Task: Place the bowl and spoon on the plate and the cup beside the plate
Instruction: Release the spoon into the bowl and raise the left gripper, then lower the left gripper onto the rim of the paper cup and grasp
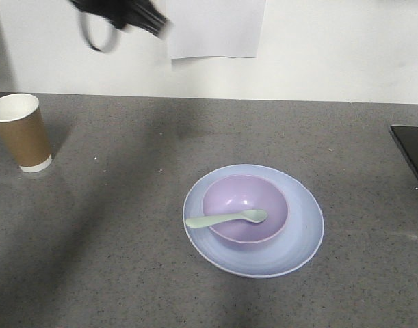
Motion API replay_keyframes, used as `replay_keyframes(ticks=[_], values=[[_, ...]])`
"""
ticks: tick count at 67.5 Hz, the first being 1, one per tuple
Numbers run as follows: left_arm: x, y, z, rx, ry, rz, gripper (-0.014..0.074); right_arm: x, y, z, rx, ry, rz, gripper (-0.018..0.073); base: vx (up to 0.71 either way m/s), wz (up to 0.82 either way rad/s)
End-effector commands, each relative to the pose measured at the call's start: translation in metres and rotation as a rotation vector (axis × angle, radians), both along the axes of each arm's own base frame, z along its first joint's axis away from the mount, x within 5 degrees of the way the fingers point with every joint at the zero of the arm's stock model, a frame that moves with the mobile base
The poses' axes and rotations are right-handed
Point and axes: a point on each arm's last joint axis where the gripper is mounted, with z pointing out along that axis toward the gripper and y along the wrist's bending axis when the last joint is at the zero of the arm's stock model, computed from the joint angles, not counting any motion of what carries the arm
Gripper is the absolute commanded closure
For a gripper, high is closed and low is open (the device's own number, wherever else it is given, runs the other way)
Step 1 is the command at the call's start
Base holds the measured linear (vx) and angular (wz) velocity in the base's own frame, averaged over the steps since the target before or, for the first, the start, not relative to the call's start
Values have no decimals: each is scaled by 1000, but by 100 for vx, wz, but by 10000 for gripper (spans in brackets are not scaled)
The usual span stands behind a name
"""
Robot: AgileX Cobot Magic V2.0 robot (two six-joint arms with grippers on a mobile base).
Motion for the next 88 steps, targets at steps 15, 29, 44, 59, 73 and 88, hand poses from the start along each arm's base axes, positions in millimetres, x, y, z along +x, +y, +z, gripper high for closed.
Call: replay_keyframes(ticks=[15,29,44,59,73,88], values=[[15,129,30,-170,-116,324,199,-4,-2,13,-3,-85,3,565,0,0],[36,193,-1,-384,-55,424,198,-4,-2,13,-2,-84,4,565,0,0],[64,215,-53,-468,115,423,198,-2,-1,13,1,-78,7,565,0,0],[85,218,-92,-448,246,446,198,5,2,3,-12,-68,19,565,0,0],[93,221,-109,-423,290,462,198,18,10,-24,-42,-80,68,565,0,0],[94,226,-122,-362,314,489,198,20,11,-27,-39,-89,79,565,0,0]])
